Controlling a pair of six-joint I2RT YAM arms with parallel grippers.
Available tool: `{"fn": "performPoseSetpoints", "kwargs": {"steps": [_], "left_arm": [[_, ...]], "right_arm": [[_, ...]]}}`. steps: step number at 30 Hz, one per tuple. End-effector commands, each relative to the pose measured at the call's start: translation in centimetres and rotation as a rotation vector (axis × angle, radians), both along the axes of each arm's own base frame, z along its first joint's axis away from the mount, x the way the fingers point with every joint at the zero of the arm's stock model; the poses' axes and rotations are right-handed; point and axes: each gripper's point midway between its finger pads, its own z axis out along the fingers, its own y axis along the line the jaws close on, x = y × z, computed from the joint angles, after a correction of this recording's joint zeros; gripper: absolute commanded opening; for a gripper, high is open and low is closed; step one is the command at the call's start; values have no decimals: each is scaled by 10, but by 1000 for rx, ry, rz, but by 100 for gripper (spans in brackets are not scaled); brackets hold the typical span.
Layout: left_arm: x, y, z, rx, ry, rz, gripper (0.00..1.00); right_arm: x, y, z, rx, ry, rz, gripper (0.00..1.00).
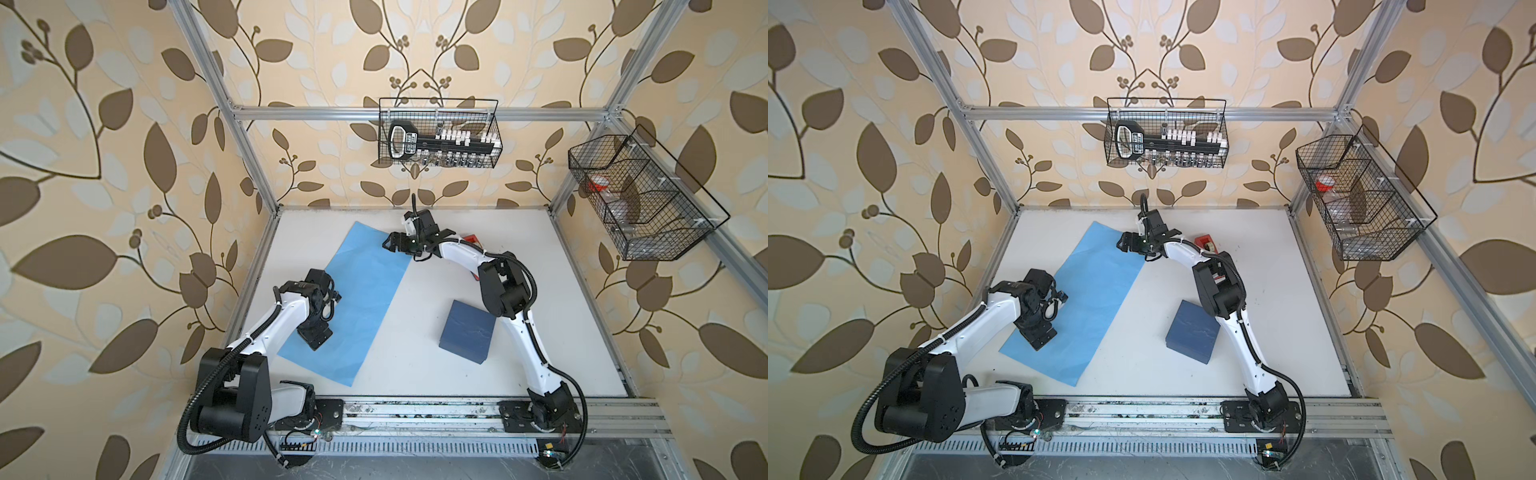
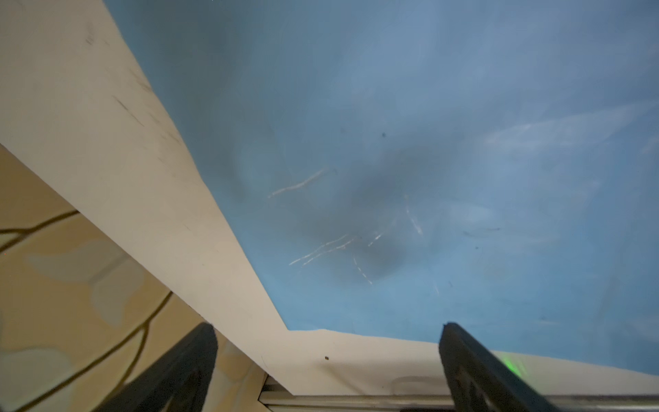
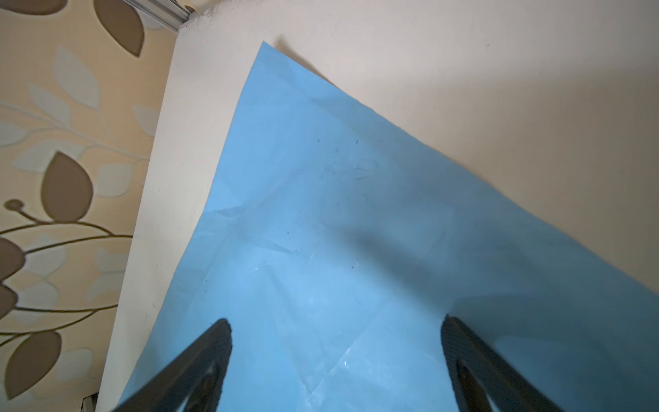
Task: Wrap a gift box in wrapping paper
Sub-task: Rotate the wrapping paper at the middle-left of the table.
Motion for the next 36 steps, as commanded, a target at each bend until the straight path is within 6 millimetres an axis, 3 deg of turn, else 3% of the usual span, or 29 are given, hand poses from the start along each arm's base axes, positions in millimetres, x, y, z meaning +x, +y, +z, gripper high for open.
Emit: {"fn": "performPoseSetpoints", "kwargs": {"steps": [1,8,17,22,28,32,36], "left_arm": [[15,24,-4,123,-67,-27,99],[28,33,-22,141,-121,-25,99],[68,82,-29,216,-154,3,99],[124,116,-14,261,-222,-4,99],[190,126,-5,254,-336,19,99],[214,128,11,284,-412,9,99],[218,105,41,221,-470,35,99]], "right_arm": [[-16,-7,-17,-24,69,-4,92],[-44,-34,-27,-79,105,-23,92],[-86,-75,-35,-165,150,-42,90],[-110,-105,-30,-215,151,-64,91],[-148,-114,-33,-230,155,-59,91],[-163,-110,-26,-217,178,-23,84],[-144,-106,7,-209,90,-34,83]]}}
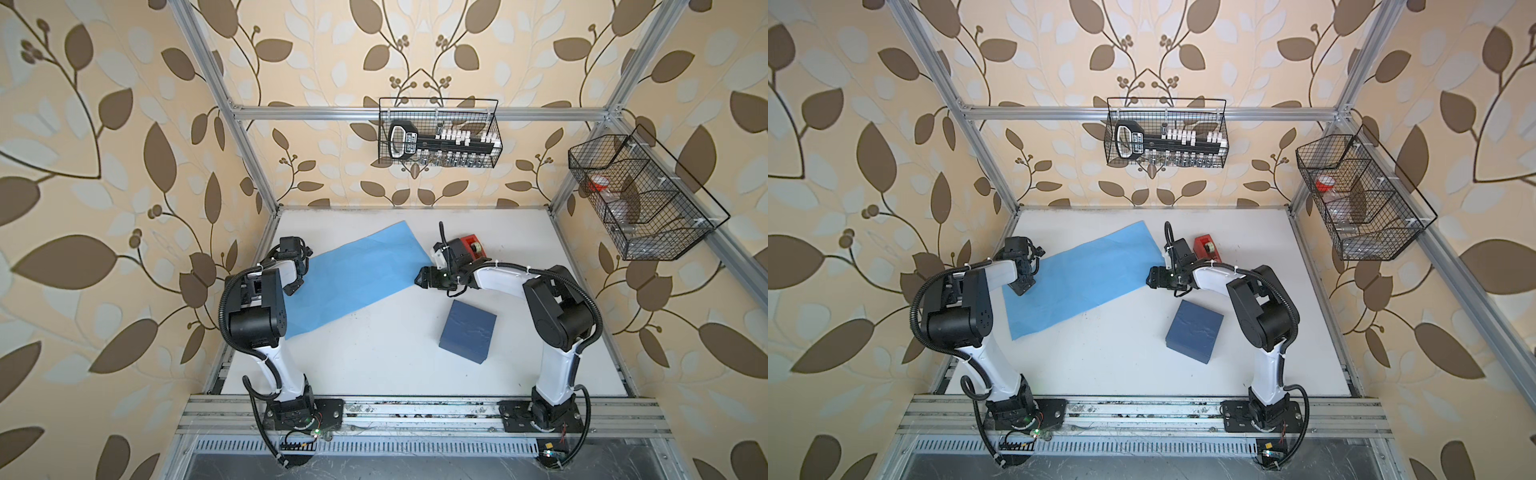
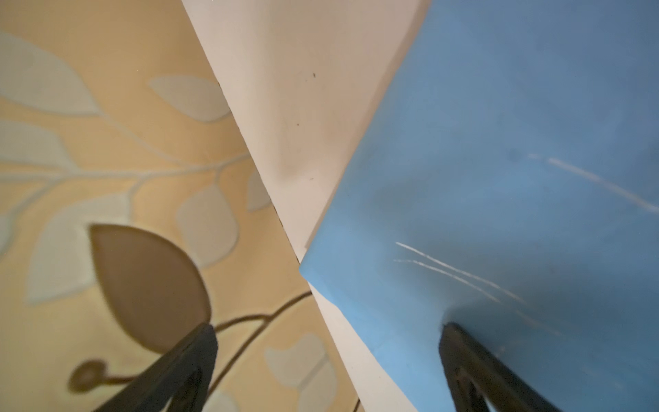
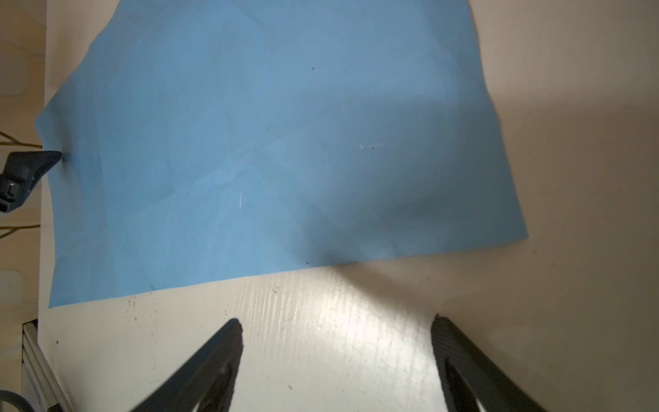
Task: Wrap a gift box in wrapping paper
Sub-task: Rotate the wrapping paper at the middle-left of the table, then move the wrapping paper to the center of the table.
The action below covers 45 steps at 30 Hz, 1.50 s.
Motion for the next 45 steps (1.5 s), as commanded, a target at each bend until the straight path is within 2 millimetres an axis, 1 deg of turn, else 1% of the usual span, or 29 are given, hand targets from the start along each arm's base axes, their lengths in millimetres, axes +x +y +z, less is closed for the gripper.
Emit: {"fn": "performPoseSetpoints", "kwargs": {"steps": [1,2,4,6,8,10,13,14,17,19,21,24,26,28,30,31,34,36,38,41,43,45], "left_arm": [[10,-30,40,-98,-103,-15,99],[6,-39,43,-136,-109,-8,99],[-3,-54,46,-219,-122,26,99],[-9,-67,46,-271,-126,45,99],[-14,-75,46,-264,-124,52,99],[-19,-82,53,-255,-136,57,99],[-28,-94,67,-331,-174,91,99],[-31,-98,71,-371,-179,110,99],[-47,-114,74,-483,-140,185,99],[-54,-119,75,-530,-133,244,99],[-57,-122,74,-554,-141,250,99],[-55,-117,71,-551,-170,288,99],[-54,-115,67,-605,-190,355,99],[-52,-116,65,-730,-212,456,99],[-51,-114,62,-857,-233,572,99],[-52,-112,58,-909,-240,628,99],[-54,-110,44,-978,-240,723,99],[-54,-116,35,-1012,-217,740,99],[-54,-117,27,-1017,-205,766,99],[-53,-116,13,-1013,-177,806,98],[-49,-124,4,-1061,-134,815,97],[-46,-131,-3,-1096,-85,820,95]], "right_arm": [[10,0,25,-12,-50,-1,83],[22,5,36,2,-80,-2,83],[37,14,40,15,-96,3,82],[53,24,34,15,-91,13,81],[66,29,22,-3,-67,14,80],[79,34,14,-9,-51,18,79],[90,31,3,-40,-41,8,79],[90,29,0,-49,-35,7,79],[83,23,-12,-69,-5,10,79],[72,17,-20,-93,20,16,79],[58,7,-26,-113,42,20,79],[35,-12,-36,-139,84,14,79],[21,-26,-39,-151,102,2,79],[6,-38,-37,-159,111,-7,79],[-5,-44,-32,-161,112,-4,79],[-15,-50,-34,-168,127,-3,79],[-31,-53,-29,-161,134,-3,79],[-37,-51,-25,-142,138,0,79],[-39,-46,-19,-125,135,5,79],[-34,-38,2,-94,106,13,79],[-28,-37,22,-73,76,8,79],[-24,-41,42,-57,49,-2,80]]}}
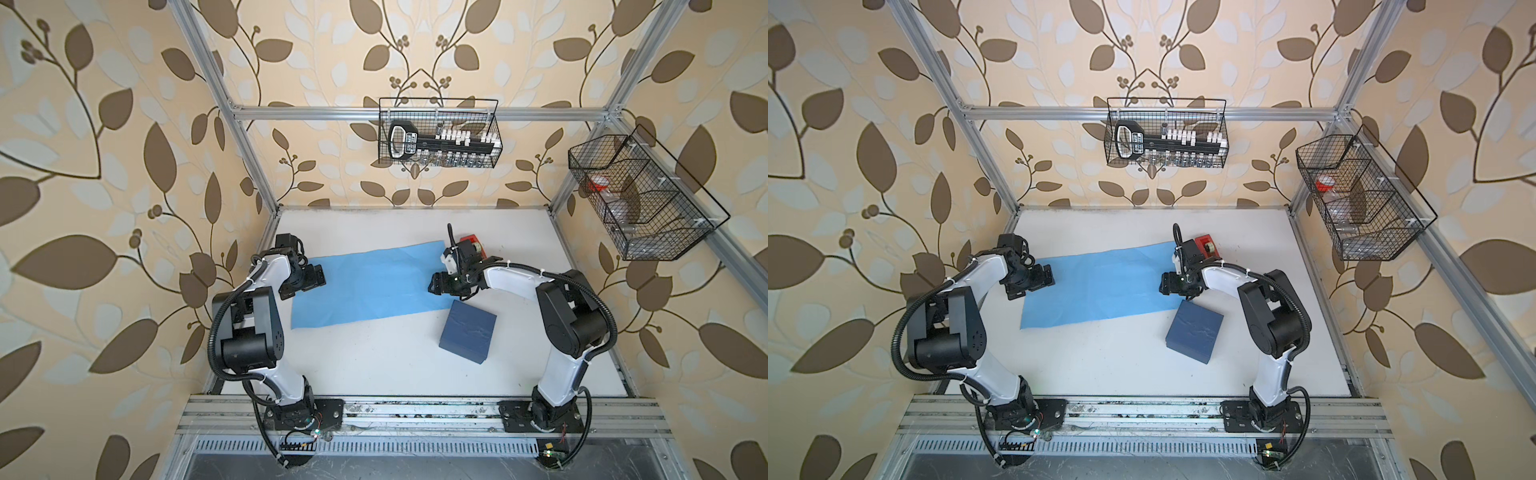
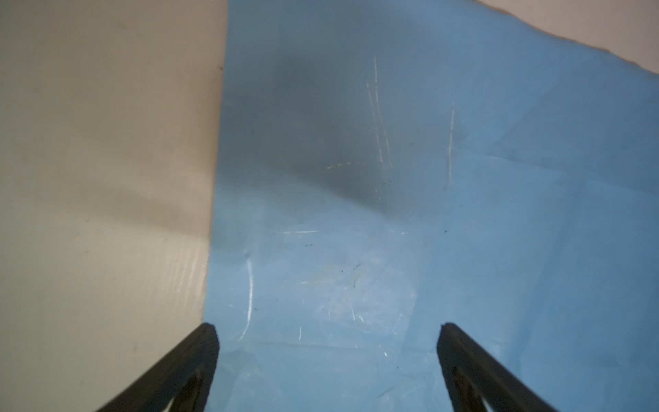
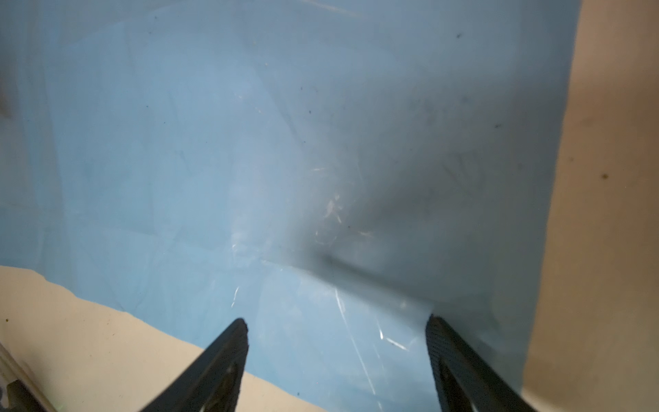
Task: Wrap a gift box in wrapping paper
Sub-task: Move the wrapping paper to the center of the table.
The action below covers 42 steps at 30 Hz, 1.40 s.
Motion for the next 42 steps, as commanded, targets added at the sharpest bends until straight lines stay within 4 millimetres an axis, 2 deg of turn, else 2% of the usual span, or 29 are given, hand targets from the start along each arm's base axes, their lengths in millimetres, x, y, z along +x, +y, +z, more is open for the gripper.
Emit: {"fn": "performPoseSetpoints", "kwargs": {"steps": [1,6,10,13,16,19,20,21,23,25,28,31,36,40,42], "left_arm": [[9,-19,-5,-116,16,0,93],[13,-19,-23,-127,59,-8,94],[17,-15,-40,-98,106,-33,93],[25,-12,-45,-68,118,-63,91],[42,-13,-37,-56,64,-80,91],[67,-29,-11,-52,-69,-144,92],[74,-38,0,-54,-110,-175,93],[80,-50,13,-55,-149,-211,98],[88,-79,39,-66,-222,-288,99],[90,-116,66,-96,-304,-377,99],[78,-176,98,-176,-387,-483,99],[54,-232,117,-328,-378,-566,99],[1,-303,119,-486,-303,-753,97],[-46,-350,101,-594,-204,-876,96],[-62,-367,93,-623,-162,-909,96]], "right_arm": [[6,-5,49,48,-51,-21,80],[-7,-48,81,27,-89,-96,81],[-35,-83,89,14,-94,-164,82],[-59,-100,91,8,-88,-198,82],[-84,-112,96,0,-92,-227,82],[-107,-116,93,11,-76,-246,82],[-113,-118,90,13,-65,-253,82],[-120,-119,89,18,-61,-259,82],[-131,-120,85,26,-43,-268,82],[-143,-120,79,37,-18,-270,82],[-158,-119,70,57,11,-269,81],[-168,-116,64,84,27,-271,79],[-175,-106,55,157,68,-270,76],[-177,-101,46,190,92,-282,72],[-178,-100,40,198,107,-289,70]]}}
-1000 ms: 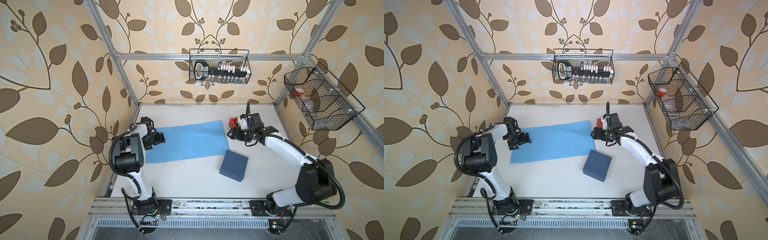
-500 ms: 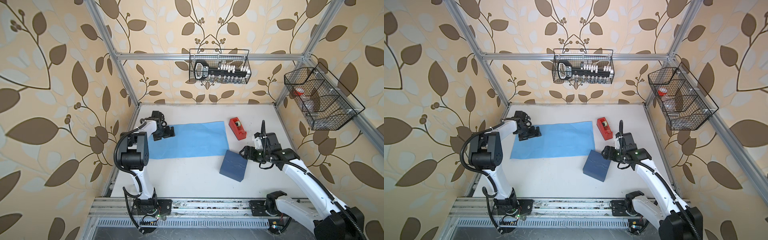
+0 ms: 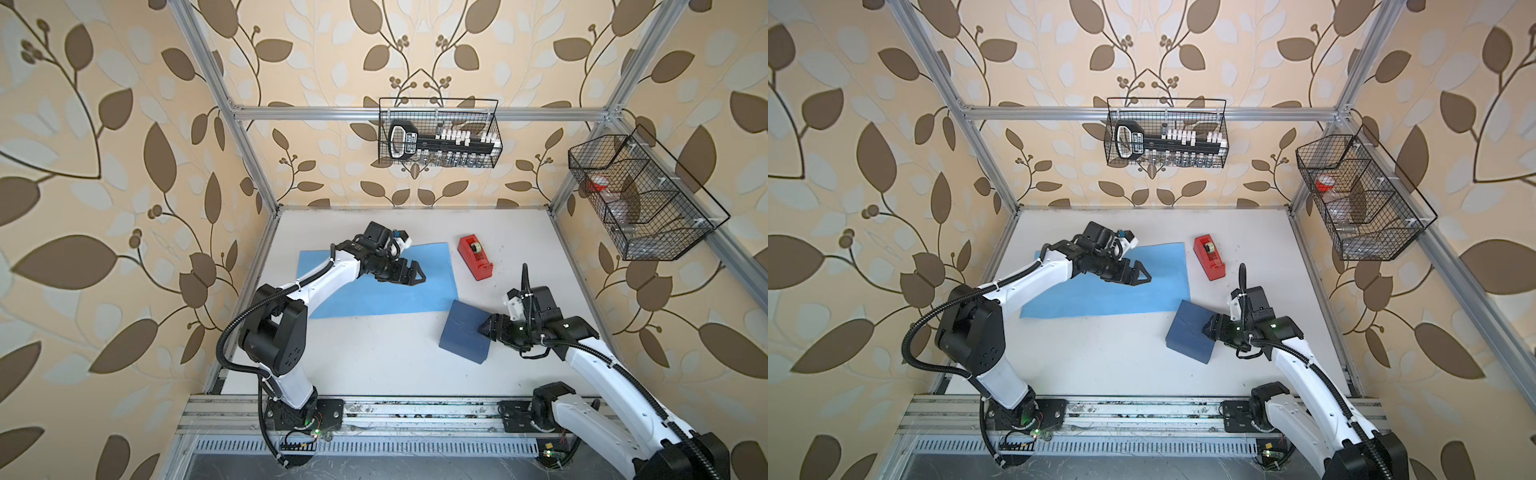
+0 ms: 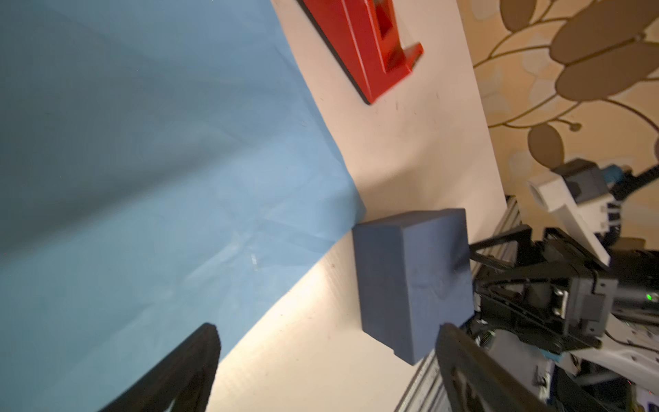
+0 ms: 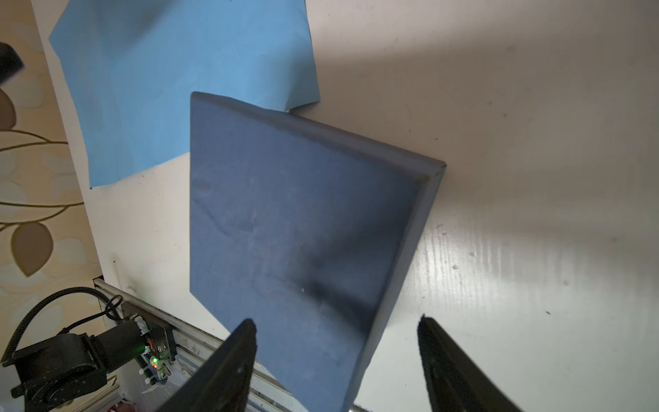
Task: Wrap a gift box in wrapping paper
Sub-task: Move the wrapping paper to the center of the table, then pick up the gift box from the center of the table.
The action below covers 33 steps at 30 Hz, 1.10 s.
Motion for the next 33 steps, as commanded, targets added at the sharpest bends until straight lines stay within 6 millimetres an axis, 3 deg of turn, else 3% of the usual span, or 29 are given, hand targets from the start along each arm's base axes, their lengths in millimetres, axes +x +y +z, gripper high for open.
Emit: {"fn": "performPoseSetpoints", "kwargs": {"steps": [1,9,14,21,26,33], "left_arm": [[-36,-34,-9,-65,98,-119,96],[-58,-73,-35,-2,136,-228,96],[-72,-93,-41,-31,156,-293,97],[-76,-111,-49,-53,172,-328,96],[-86,-123,-40,-82,158,-394,90],[-83,-135,-6,-145,115,-423,79]], "right_arm": [[-3,7,-7,54,29,-12,70],[-3,5,-21,45,40,-22,68],[-3,6,-31,52,49,-27,68],[0,9,-31,59,47,-5,67],[2,12,-23,76,27,5,62],[16,21,6,126,-41,12,59]]}}
